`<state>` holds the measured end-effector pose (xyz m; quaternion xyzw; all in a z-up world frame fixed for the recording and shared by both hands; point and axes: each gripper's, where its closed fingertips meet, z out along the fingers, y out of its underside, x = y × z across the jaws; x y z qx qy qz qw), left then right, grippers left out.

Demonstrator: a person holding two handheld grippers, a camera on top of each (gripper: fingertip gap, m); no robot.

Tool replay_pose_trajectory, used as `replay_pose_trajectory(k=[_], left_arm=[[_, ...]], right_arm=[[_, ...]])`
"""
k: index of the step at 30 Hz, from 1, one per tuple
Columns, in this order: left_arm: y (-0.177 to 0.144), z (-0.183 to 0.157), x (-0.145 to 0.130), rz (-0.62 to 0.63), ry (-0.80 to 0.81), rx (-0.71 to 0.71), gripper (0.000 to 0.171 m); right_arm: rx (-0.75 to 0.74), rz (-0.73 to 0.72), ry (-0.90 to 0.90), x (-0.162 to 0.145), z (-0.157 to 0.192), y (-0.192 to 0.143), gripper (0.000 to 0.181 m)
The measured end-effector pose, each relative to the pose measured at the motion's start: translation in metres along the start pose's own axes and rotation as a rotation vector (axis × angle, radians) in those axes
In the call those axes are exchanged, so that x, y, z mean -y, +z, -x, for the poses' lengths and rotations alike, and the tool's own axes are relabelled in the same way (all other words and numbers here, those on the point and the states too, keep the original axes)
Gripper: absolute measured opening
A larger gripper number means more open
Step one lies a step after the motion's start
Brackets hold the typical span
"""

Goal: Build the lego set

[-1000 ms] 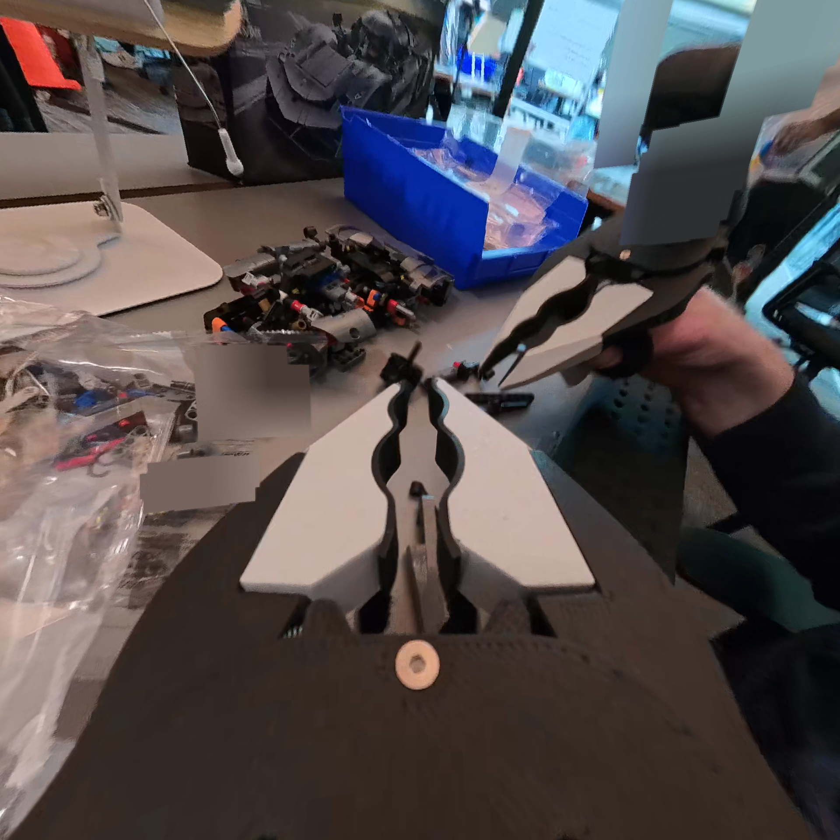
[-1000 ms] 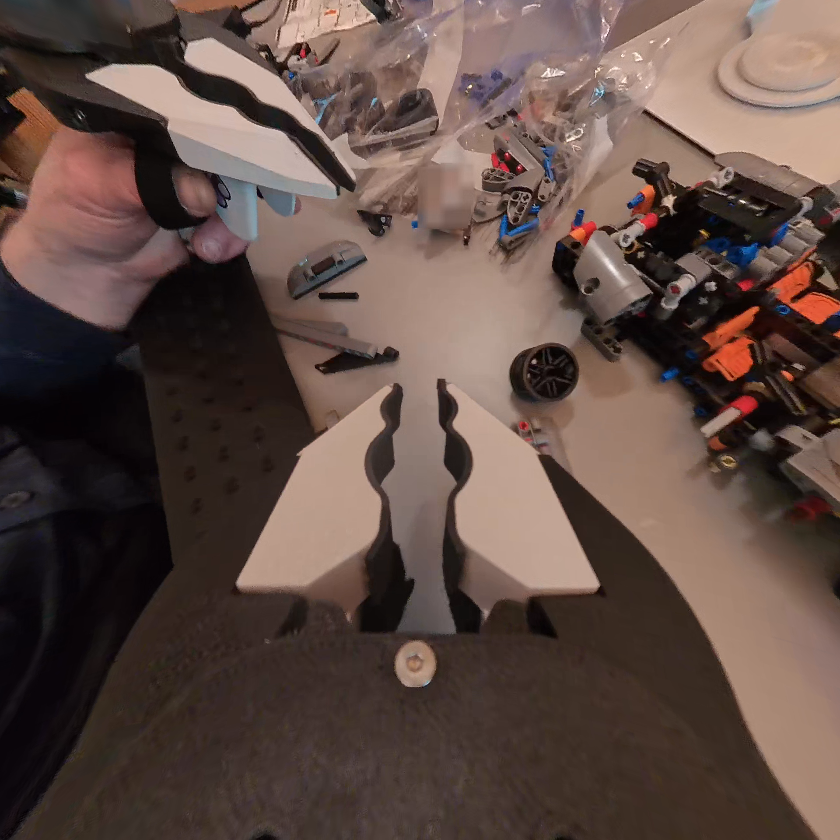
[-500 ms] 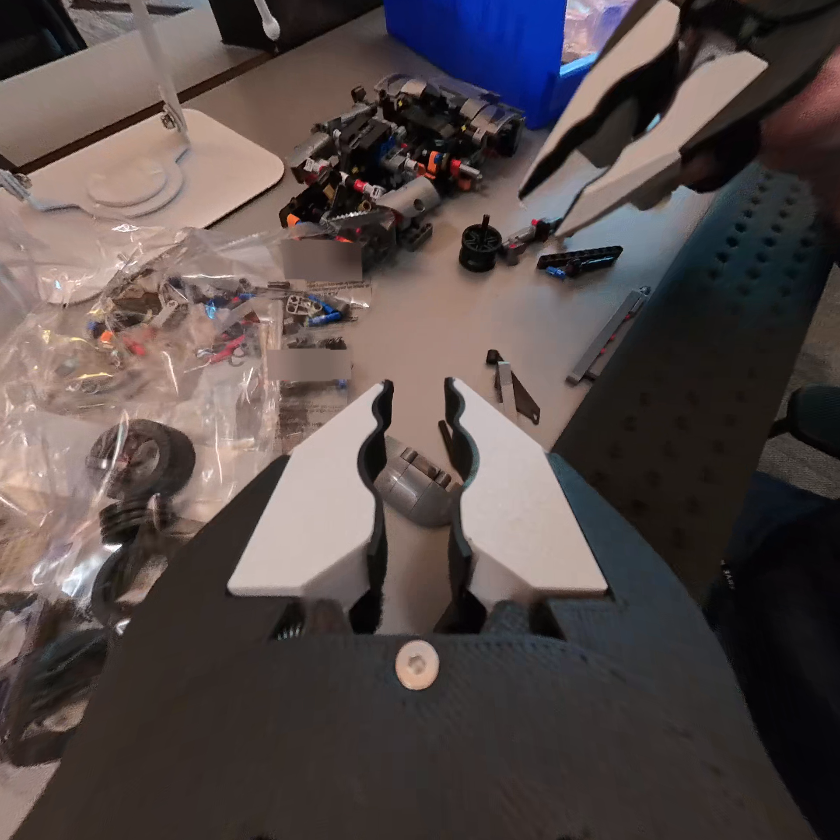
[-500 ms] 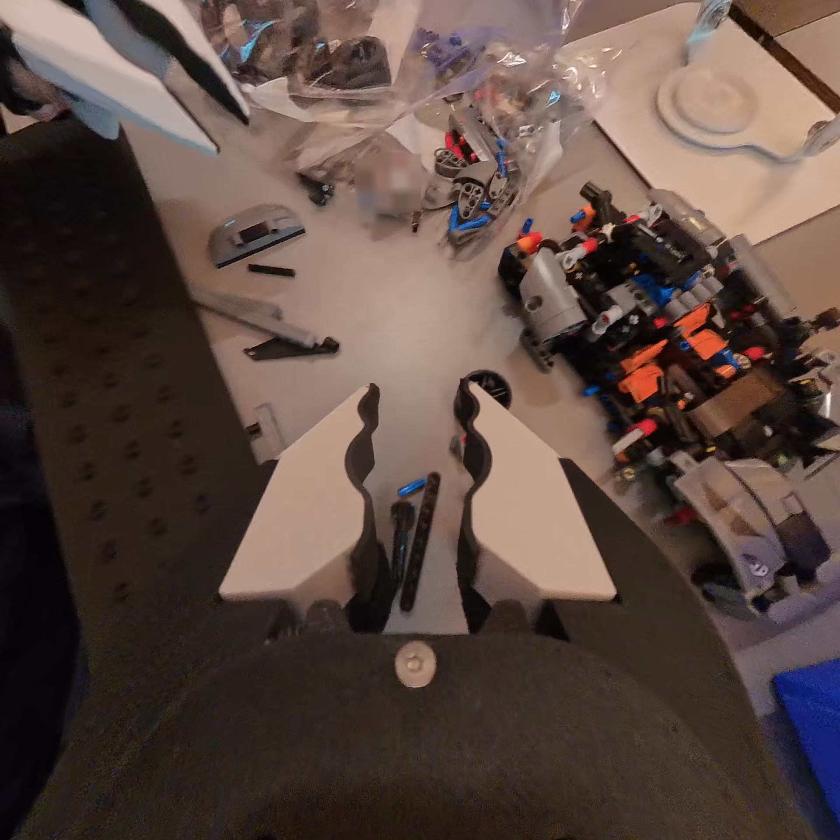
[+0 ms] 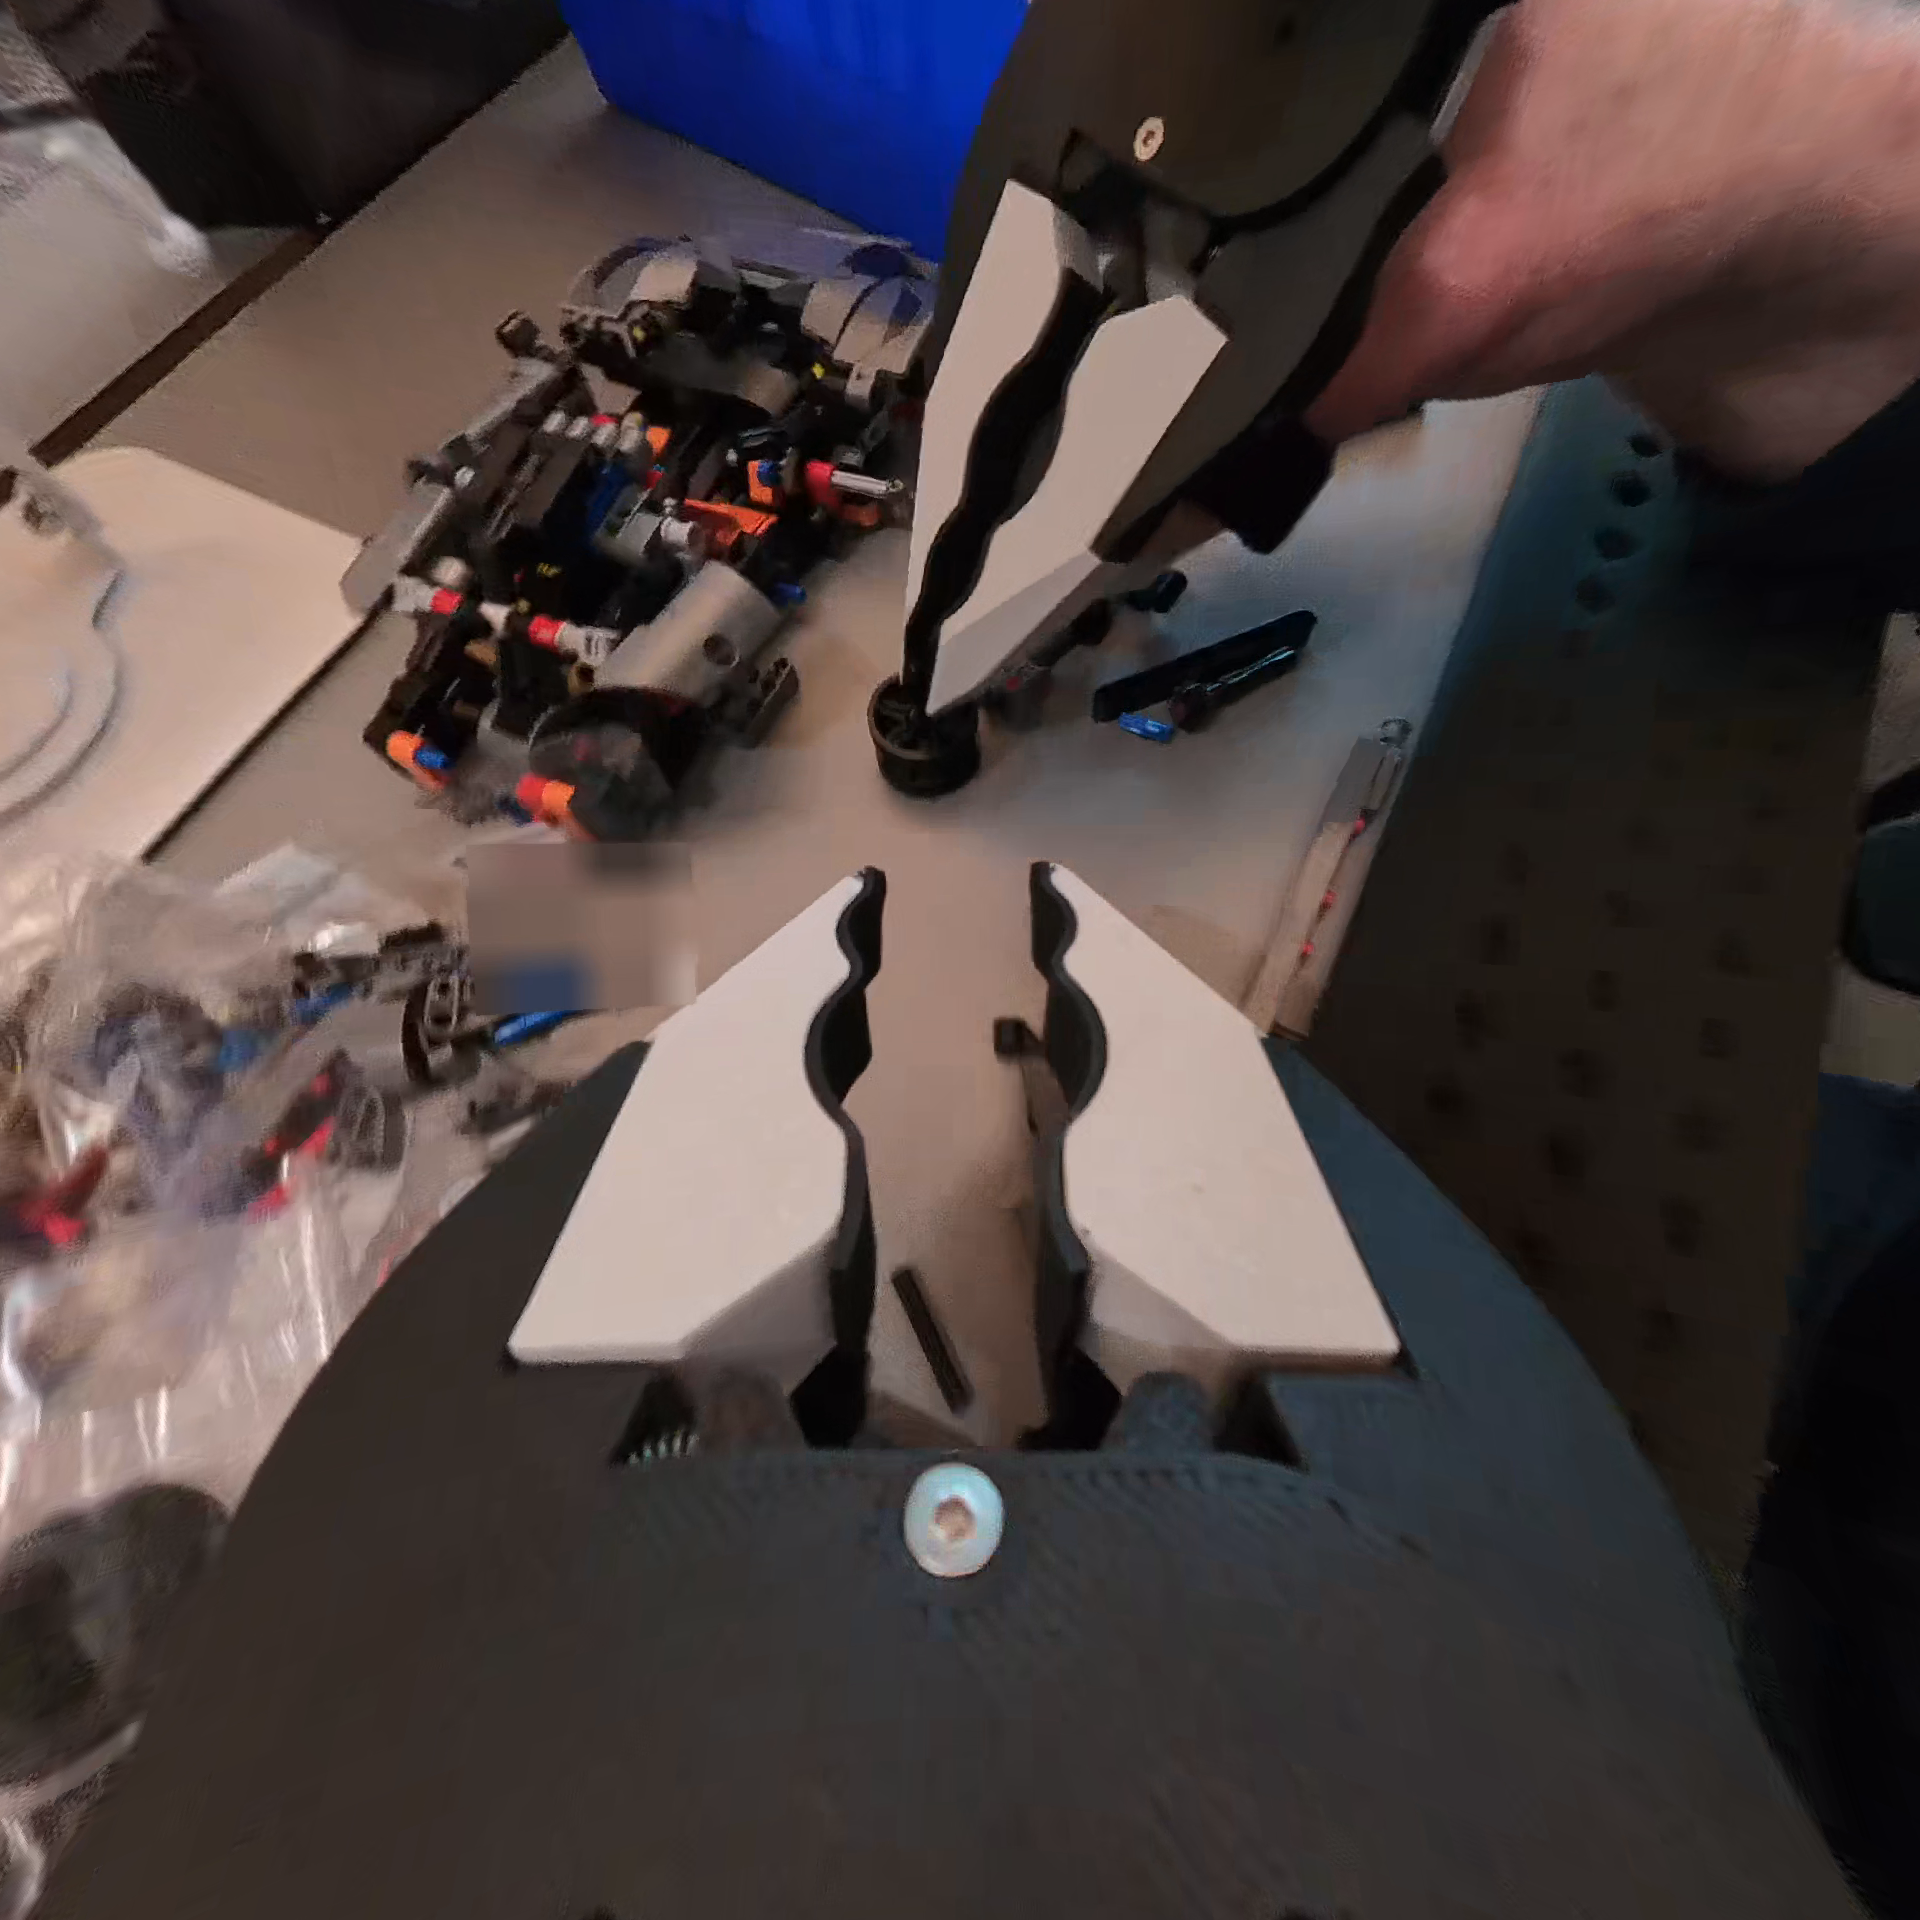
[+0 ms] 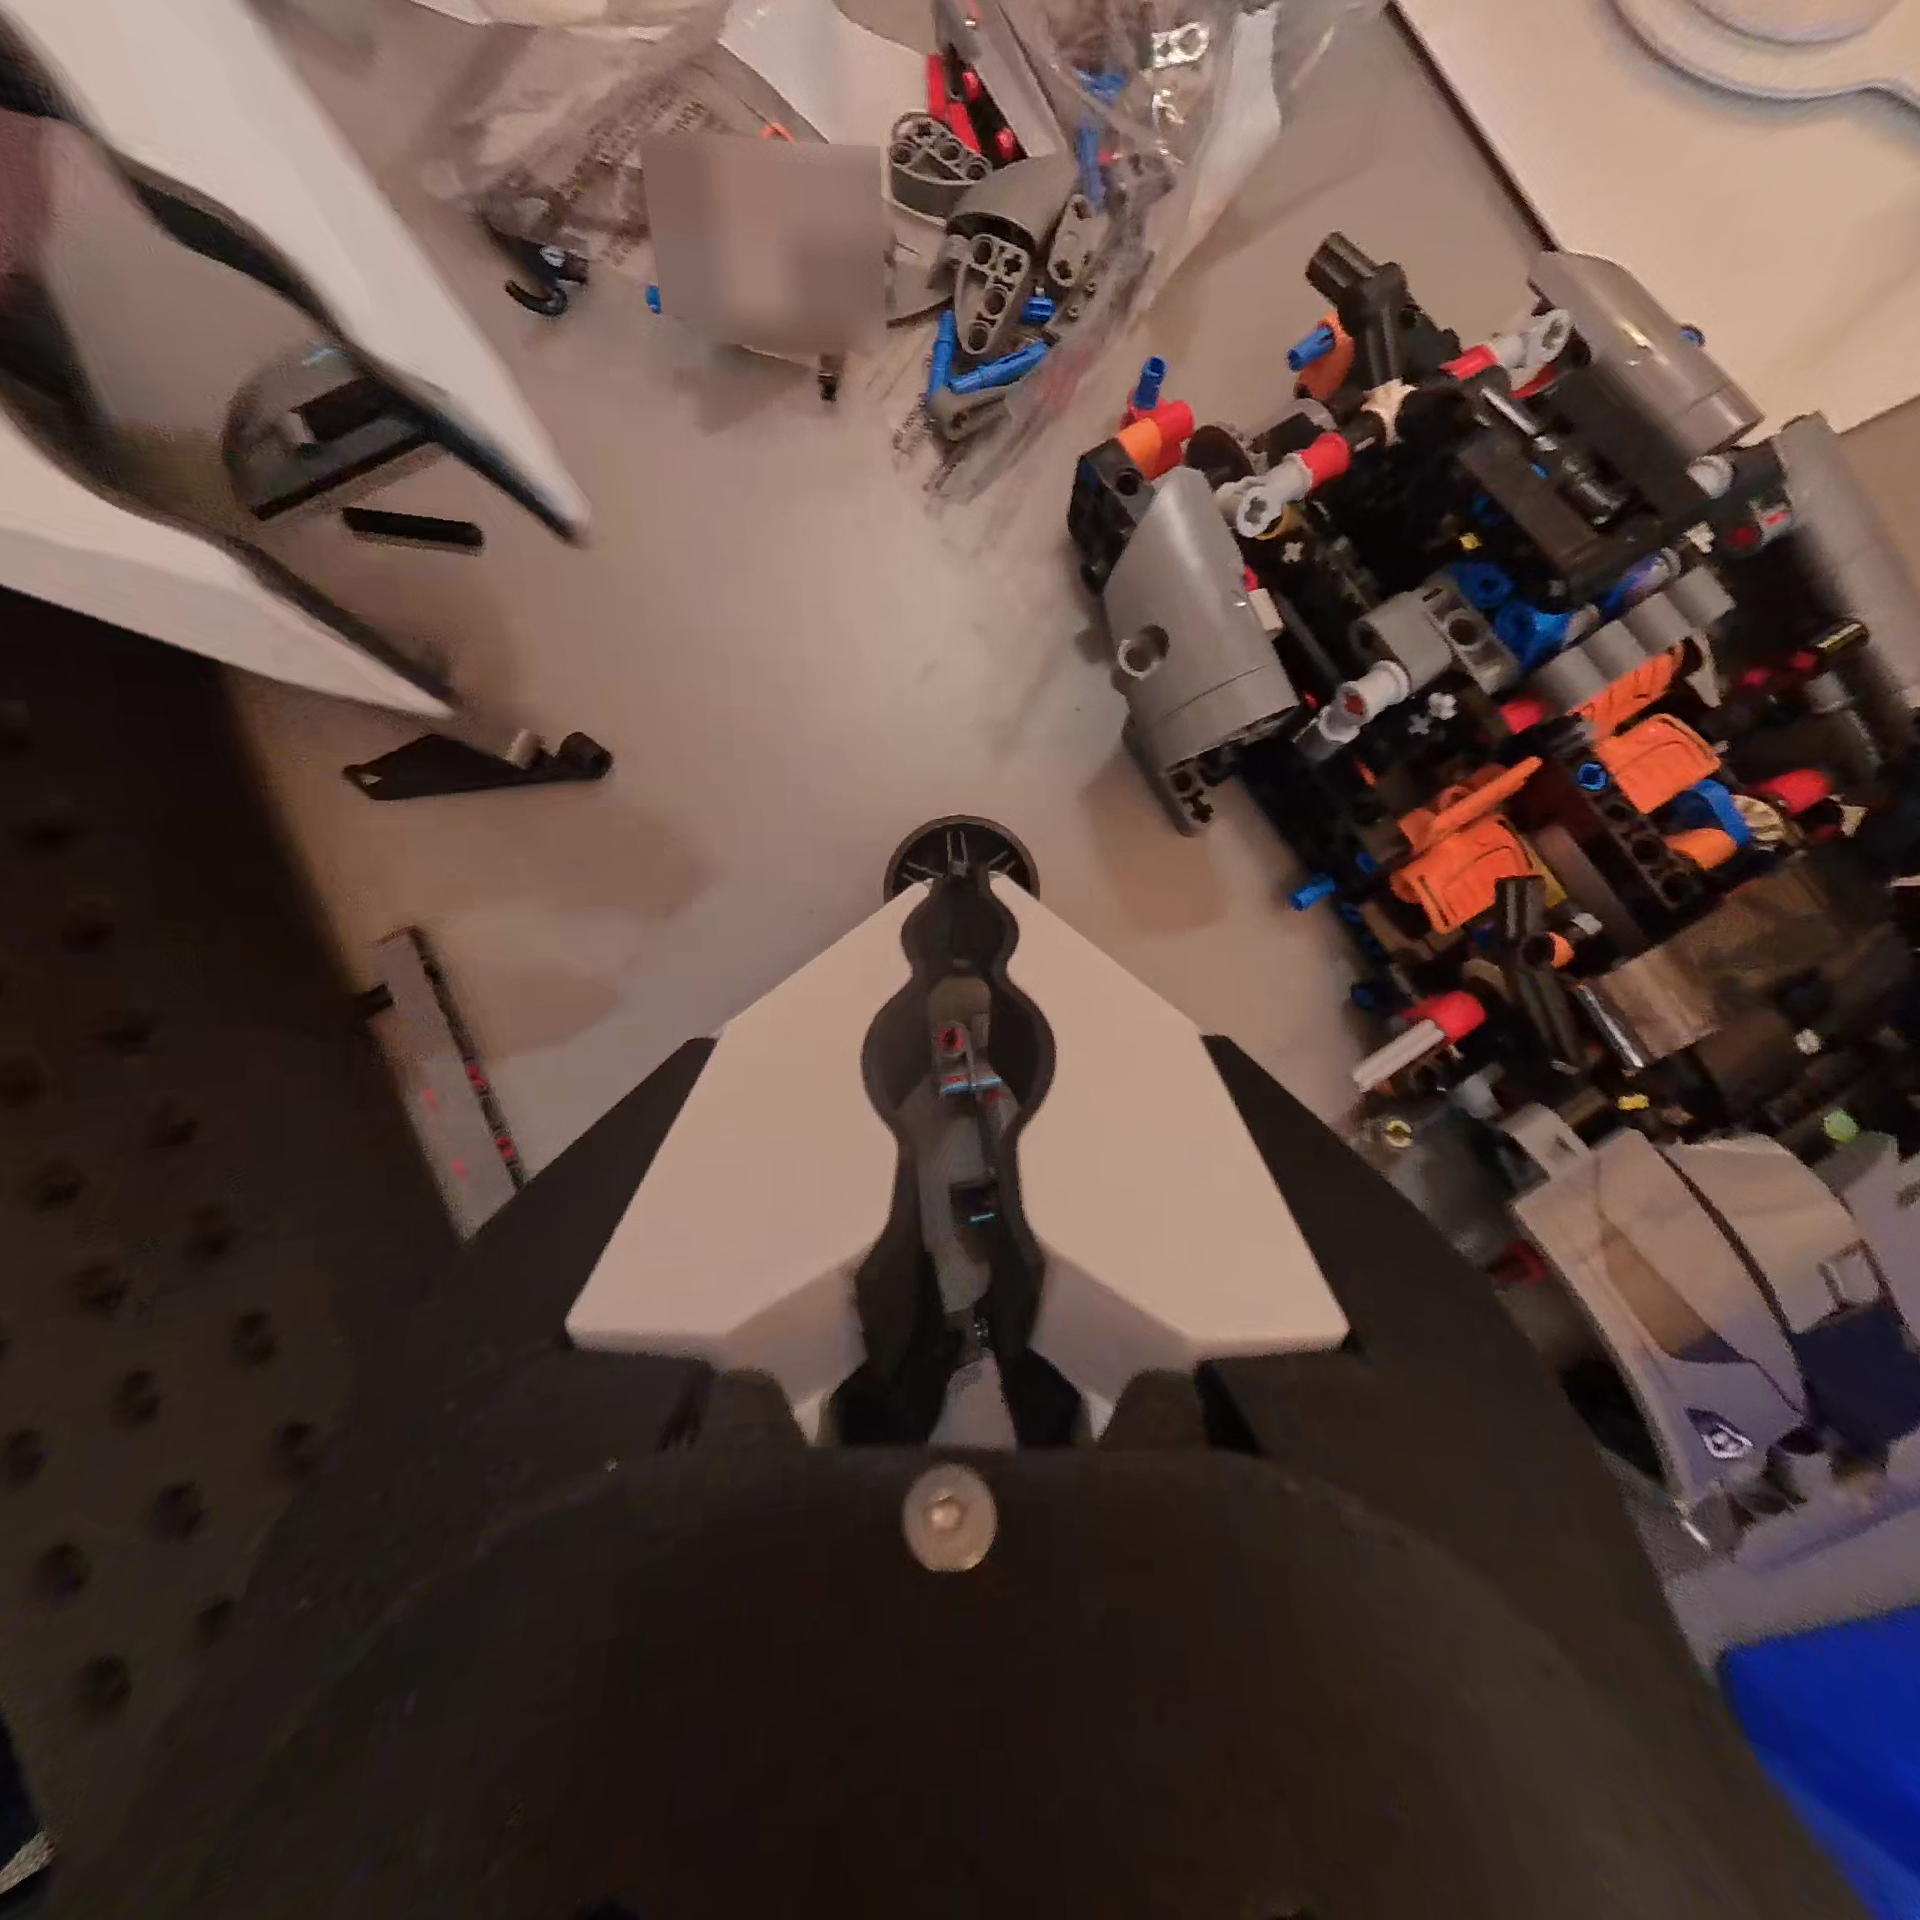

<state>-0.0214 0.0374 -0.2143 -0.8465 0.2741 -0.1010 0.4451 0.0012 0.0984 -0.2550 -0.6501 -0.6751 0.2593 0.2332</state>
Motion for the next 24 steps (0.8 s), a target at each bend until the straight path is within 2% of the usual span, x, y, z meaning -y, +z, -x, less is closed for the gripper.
replay_pose_trajectory(k=[3, 7, 10, 12, 24], left_arm=[[0.029, 0.000, 0.007, 0.059, 0.056, -0.029, 0.042], [0.061, 0.002, -0.006, 0.179, 0.095, -0.067, 0.052], [0.073, 0.002, -0.013, 0.212, 0.130, -0.059, 0.039], [0.076, -0.005, -0.016, 0.217, 0.121, -0.103, 0.030], [0.079, -0.006, -0.019, 0.215, 0.138, -0.117, 0.031]], right_arm=[[0.061, -0.034, -0.005, 0.002, 0.011, -0.001, 0.001], [0.102, -0.046, -0.017, 0.003, 0.020, 0.000, 0.001], [0.110, -0.051, -0.036, 0.003, 0.023, 0.001, 0.001], [0.116, -0.049, -0.042, 0.003, 0.025, 0.002, 0.001], [0.086, -0.057, -0.054, 0.007, 0.027, 0.006, 0.002]])
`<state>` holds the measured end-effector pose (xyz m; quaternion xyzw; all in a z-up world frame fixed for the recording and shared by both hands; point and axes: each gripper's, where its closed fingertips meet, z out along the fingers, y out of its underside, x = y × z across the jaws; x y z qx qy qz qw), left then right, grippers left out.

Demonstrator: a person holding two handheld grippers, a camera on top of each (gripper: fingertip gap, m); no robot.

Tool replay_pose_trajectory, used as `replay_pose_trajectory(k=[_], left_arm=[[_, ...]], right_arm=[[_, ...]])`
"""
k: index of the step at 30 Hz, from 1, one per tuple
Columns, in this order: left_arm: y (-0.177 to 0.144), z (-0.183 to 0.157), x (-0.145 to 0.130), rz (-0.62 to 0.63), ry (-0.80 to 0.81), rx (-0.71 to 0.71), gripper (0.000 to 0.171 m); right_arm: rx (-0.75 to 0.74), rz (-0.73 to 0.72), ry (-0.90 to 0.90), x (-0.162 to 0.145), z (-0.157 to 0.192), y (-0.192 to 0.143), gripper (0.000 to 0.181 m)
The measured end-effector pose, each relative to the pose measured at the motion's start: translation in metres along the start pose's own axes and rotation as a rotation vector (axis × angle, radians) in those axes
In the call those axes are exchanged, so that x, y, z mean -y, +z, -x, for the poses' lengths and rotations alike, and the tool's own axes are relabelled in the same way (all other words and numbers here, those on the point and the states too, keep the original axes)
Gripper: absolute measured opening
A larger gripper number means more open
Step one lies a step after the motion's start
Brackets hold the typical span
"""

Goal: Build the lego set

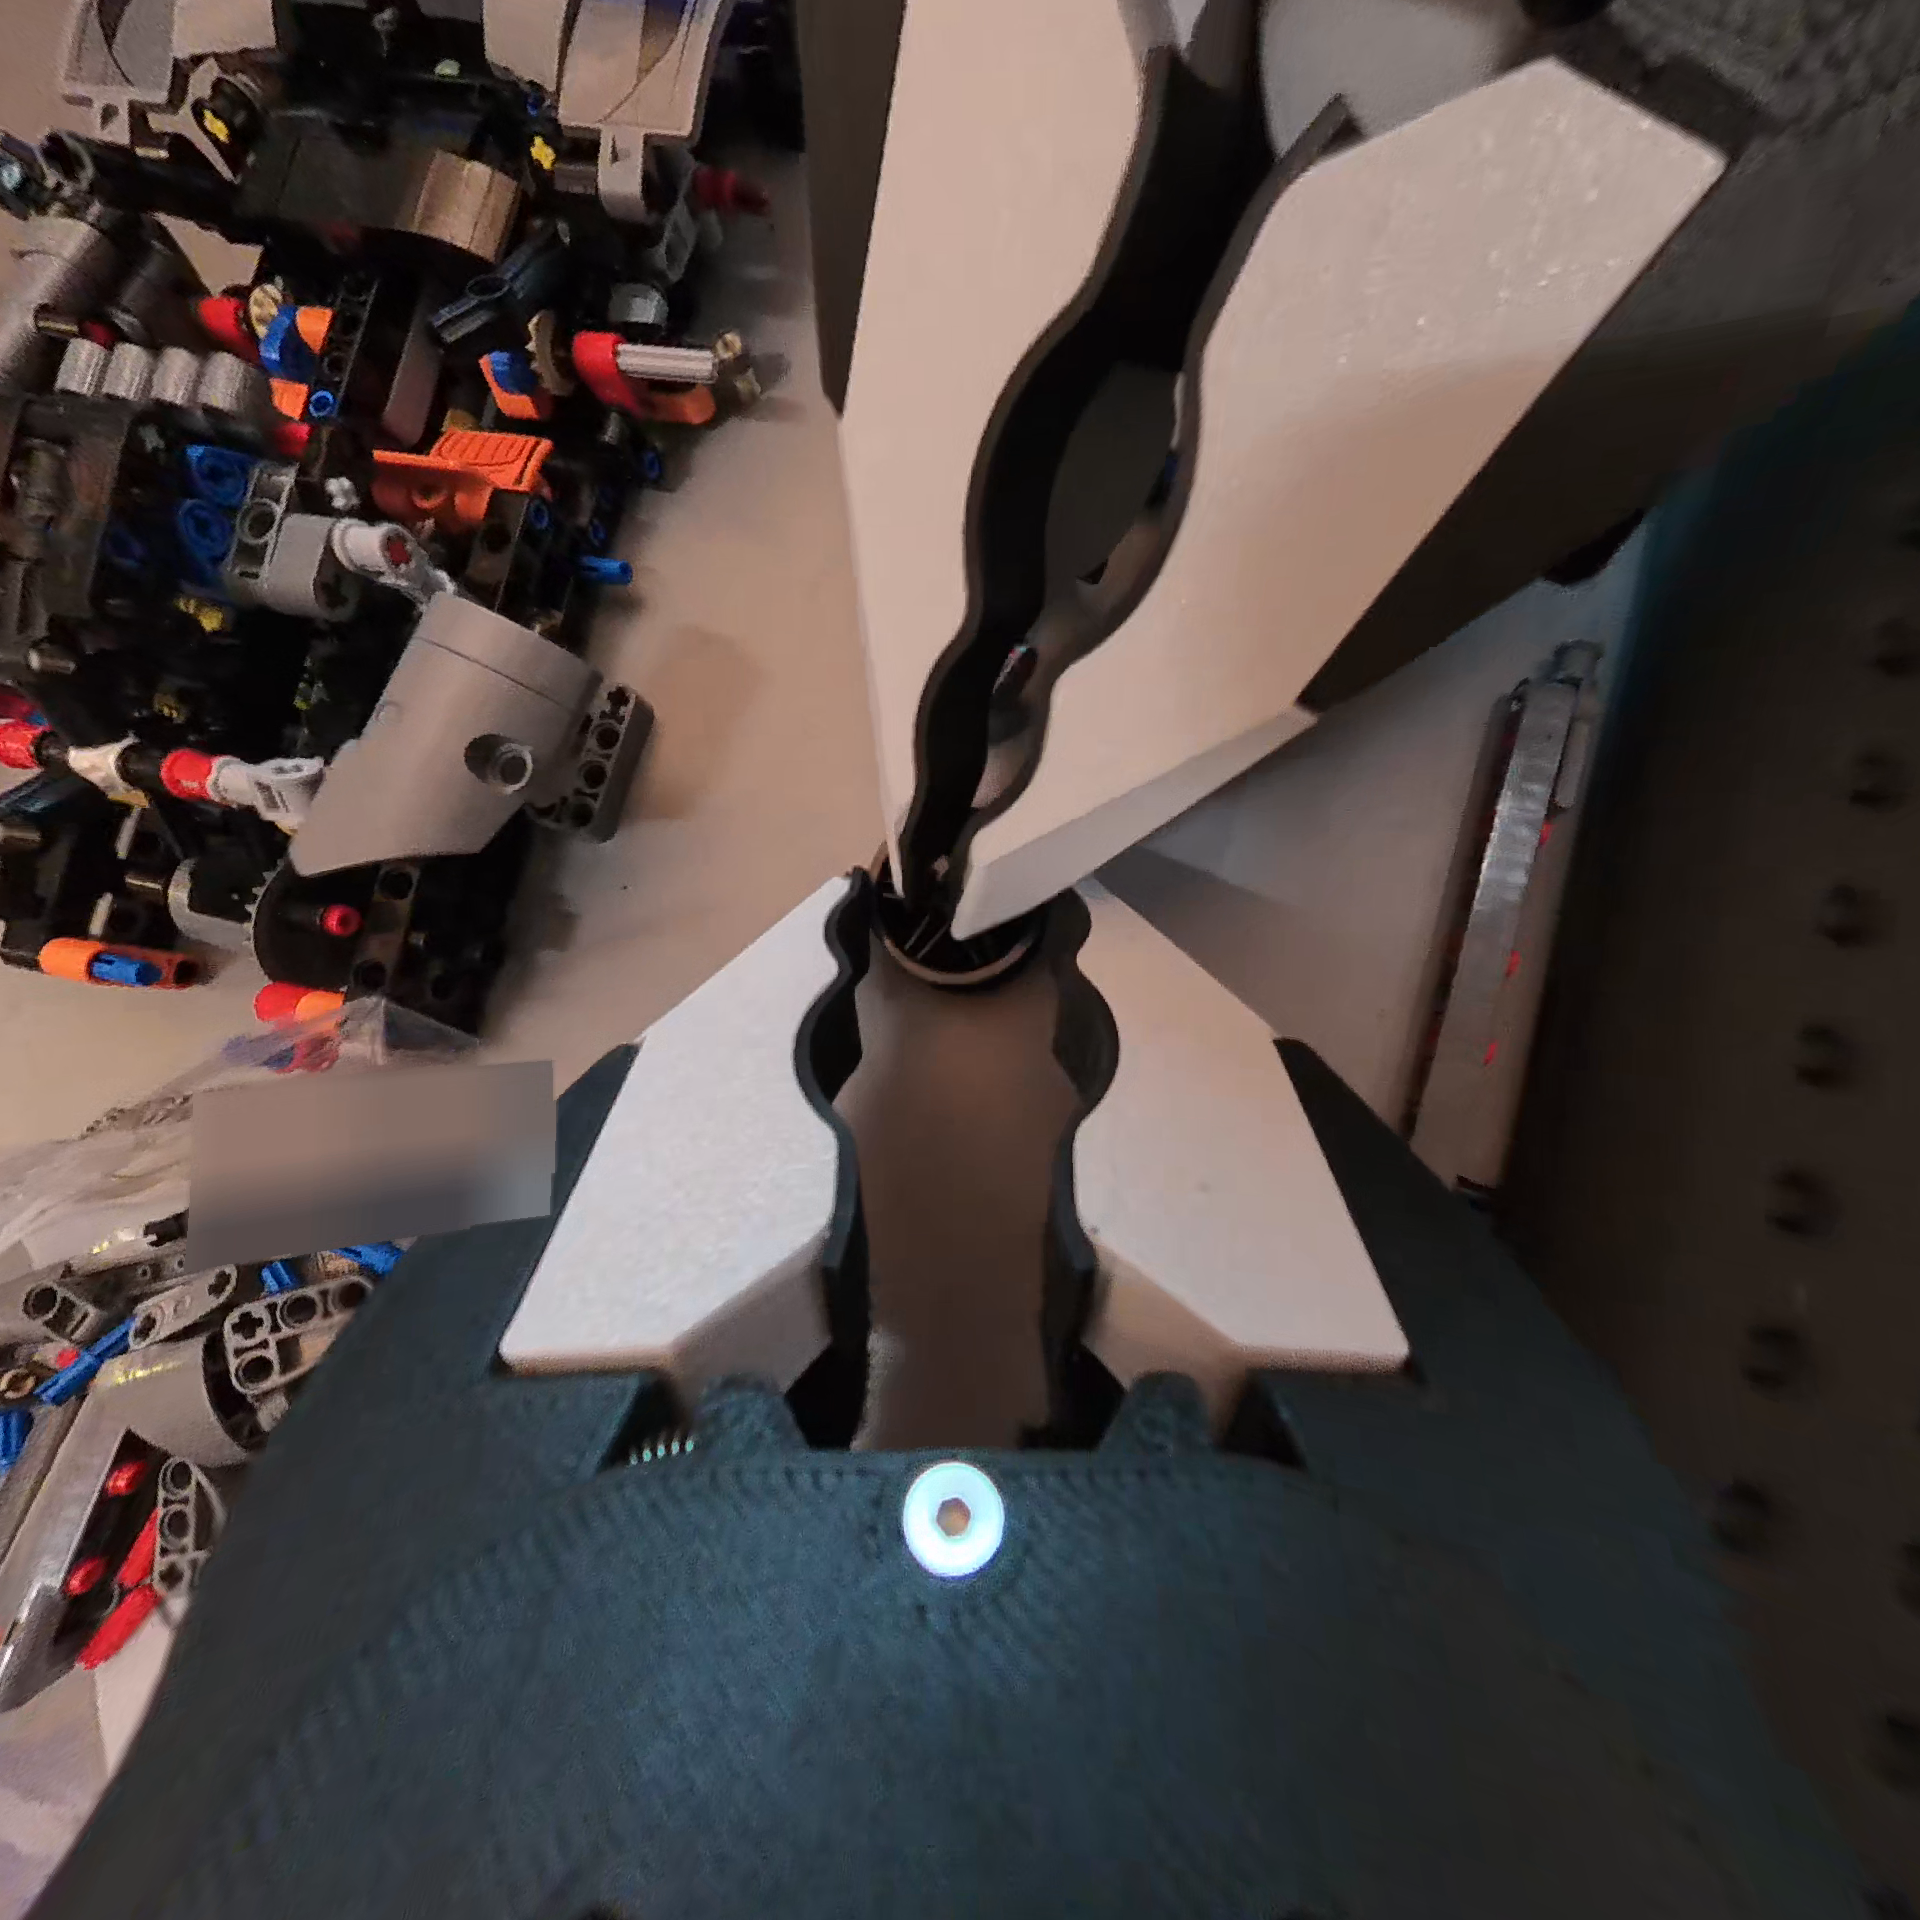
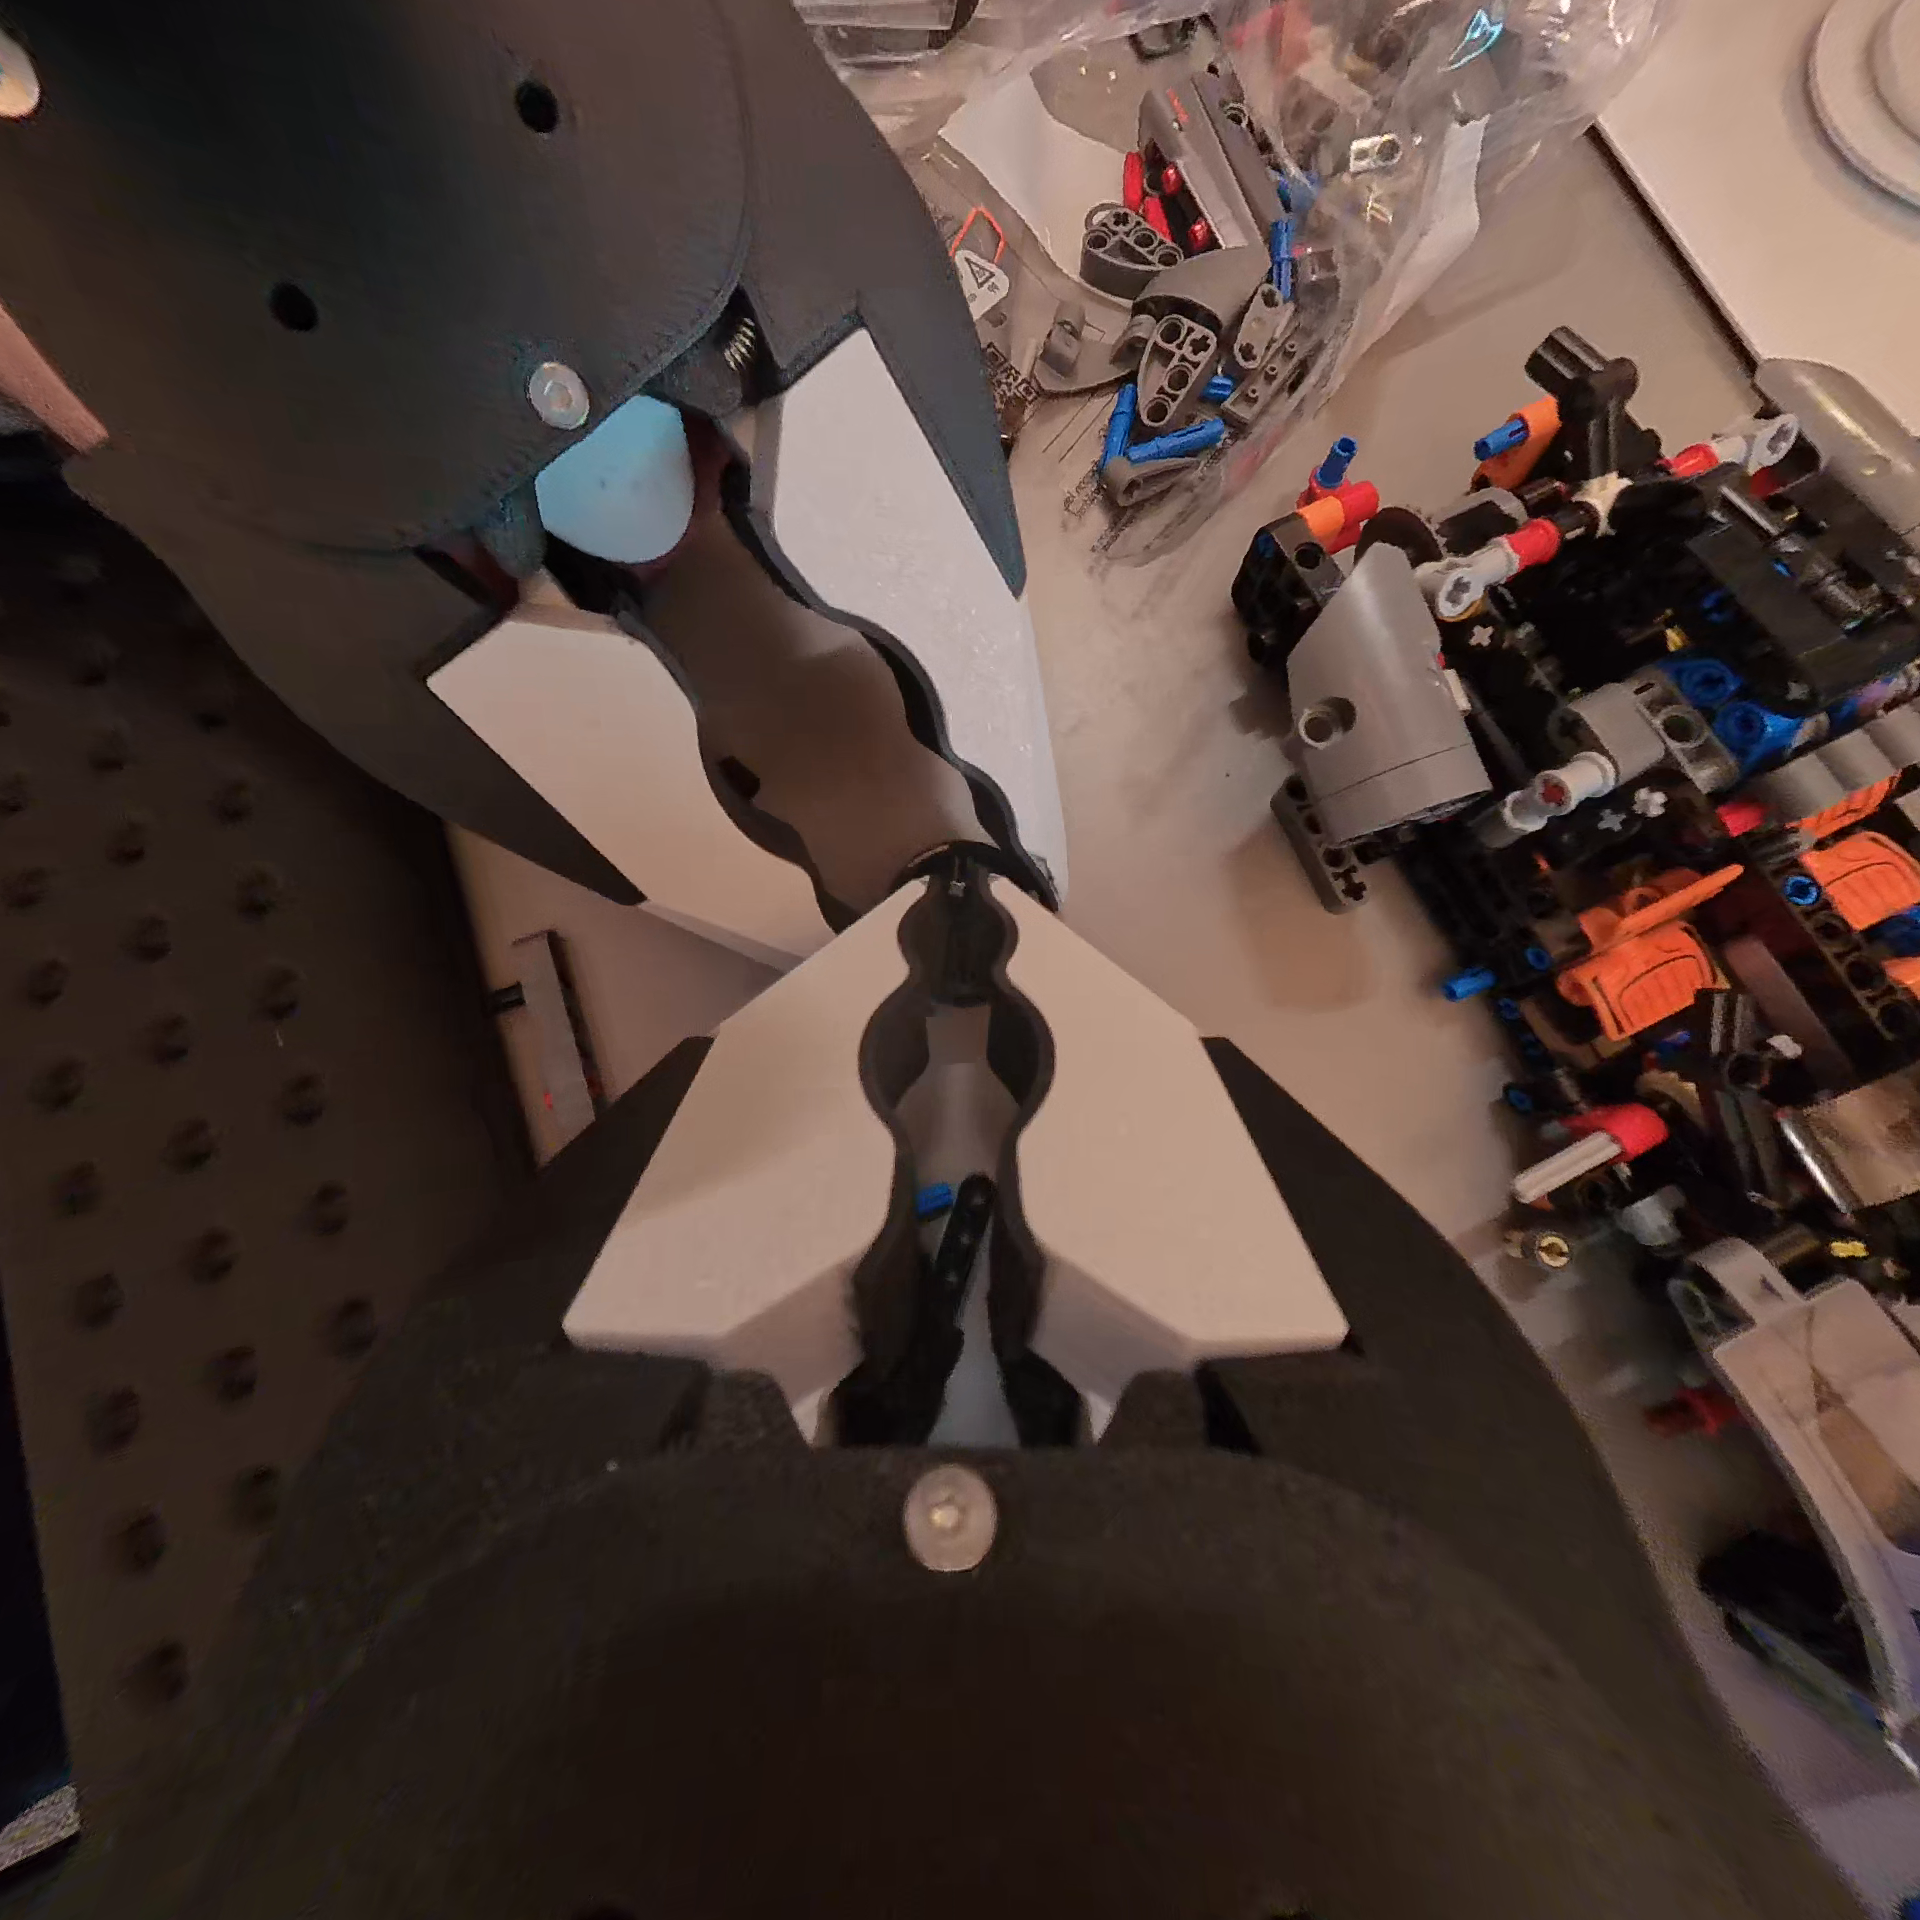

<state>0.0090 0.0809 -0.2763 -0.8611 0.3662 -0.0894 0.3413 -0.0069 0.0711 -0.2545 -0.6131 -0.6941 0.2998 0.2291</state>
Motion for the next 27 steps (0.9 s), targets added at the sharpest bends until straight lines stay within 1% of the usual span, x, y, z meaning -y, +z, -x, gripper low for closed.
replay_pose_trajectory(k=[3, 6, 10, 16, 18, 21, 22, 24, 27], left_arm=[[0.001, 0.000, 0.001, 0.000, -0.020, -0.016, 0.031], [0.001, 0.000, 0.000, 0.021, 0.000, -0.007, 0.031], [0.002, -0.001, 0.000, 0.013, 0.025, -0.012, 0.031], [0.003, 0.000, 0.002, -0.001, 0.052, 0.001, 0.031], [0.004, 0.002, 0.003, 0.010, 0.062, 0.008, 0.031], [0.005, 0.001, 0.004, 0.008, 0.072, 0.007, 0.031], [0.005, -0.001, 0.004, 0.003, 0.059, -0.018, 0.031], [0.005, 0.001, 0.004, 0.009, 0.071, -0.001, 0.031], [0.006, 0.000, 0.005, 0.001, 0.065, -0.020, 0.031]], right_arm=[[-0.009, 0.007, -0.005, -0.001, -0.001, 0.000, 0.001], [-0.031, 0.011, -0.026, -0.001, -0.001, -0.001, 0.000], [-0.043, 0.007, -0.043, 0.000, -0.001, -0.003, 0.000], [-0.043, 0.001, -0.033, 0.001, -0.002, -0.006, 0.000], [-0.020, -0.025, 0.009, 0.002, -0.003, -0.007, 0.000], [-0.047, -0.012, -0.028, 0.002, -0.003, -0.008, 0.000], [-0.055, -0.006, -0.040, 0.002, -0.003, -0.008, 0.000], [-0.079, 0.001, -0.064, 0.003, -0.003, -0.009, 0.000], [-0.050, -0.049, -0.038, 0.008, -0.001, -0.015, 0.000]])
